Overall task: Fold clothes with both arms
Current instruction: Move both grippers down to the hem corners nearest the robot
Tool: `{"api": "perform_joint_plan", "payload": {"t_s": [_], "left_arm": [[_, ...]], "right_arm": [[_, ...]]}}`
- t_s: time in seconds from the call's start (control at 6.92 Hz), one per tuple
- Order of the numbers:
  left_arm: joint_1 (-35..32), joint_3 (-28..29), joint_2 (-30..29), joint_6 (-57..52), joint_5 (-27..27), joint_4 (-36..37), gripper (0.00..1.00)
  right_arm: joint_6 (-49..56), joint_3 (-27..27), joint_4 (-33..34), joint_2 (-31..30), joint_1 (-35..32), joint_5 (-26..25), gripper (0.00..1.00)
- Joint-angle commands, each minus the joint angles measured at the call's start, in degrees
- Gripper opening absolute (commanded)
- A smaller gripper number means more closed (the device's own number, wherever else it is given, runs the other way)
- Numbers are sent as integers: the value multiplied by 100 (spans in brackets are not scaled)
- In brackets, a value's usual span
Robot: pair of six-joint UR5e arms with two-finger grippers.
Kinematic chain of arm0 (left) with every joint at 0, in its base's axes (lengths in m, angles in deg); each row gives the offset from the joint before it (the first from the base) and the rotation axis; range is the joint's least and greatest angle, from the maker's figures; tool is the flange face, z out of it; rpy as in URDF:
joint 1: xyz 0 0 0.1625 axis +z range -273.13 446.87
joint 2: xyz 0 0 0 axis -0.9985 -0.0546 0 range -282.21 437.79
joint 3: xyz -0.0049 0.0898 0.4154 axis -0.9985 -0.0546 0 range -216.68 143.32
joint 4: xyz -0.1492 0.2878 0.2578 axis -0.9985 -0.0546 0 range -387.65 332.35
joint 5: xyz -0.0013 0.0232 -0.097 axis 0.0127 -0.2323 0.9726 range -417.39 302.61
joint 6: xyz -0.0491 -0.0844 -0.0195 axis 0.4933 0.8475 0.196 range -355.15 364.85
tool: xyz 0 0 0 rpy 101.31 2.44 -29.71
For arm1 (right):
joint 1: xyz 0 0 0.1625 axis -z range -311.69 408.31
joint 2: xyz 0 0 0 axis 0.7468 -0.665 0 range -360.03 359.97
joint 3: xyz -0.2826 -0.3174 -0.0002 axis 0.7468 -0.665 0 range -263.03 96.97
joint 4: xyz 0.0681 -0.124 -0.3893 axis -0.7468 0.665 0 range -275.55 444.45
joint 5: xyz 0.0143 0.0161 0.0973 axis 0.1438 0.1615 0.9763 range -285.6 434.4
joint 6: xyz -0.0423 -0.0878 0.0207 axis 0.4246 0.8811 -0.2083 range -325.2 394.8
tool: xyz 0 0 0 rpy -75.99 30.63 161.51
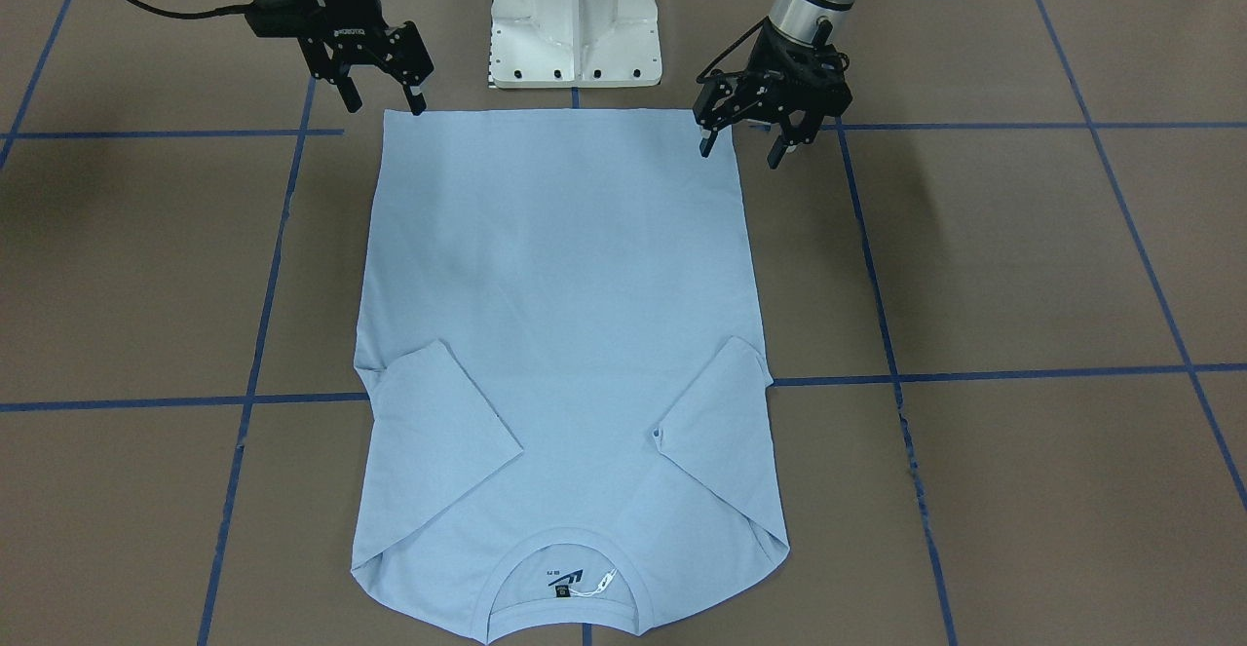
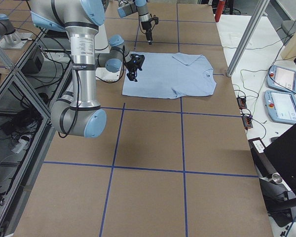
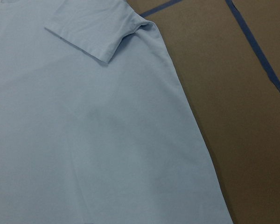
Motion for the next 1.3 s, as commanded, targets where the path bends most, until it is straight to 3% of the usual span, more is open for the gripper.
{"api": "perform_joint_plan", "payload": {"t_s": [0.0,0.29,1.16], "left_arm": [[1117,-133,330,1382,-646,62,70],[1700,-71,330,1992,-874,509,65],[1729,166,268,1759,-947,493,55]], "right_arm": [[-451,131,-2,-189,475,-441,95],[-451,122,-2,-189,485,-459,96],[-451,113,-11,-172,590,-635,98]]}}
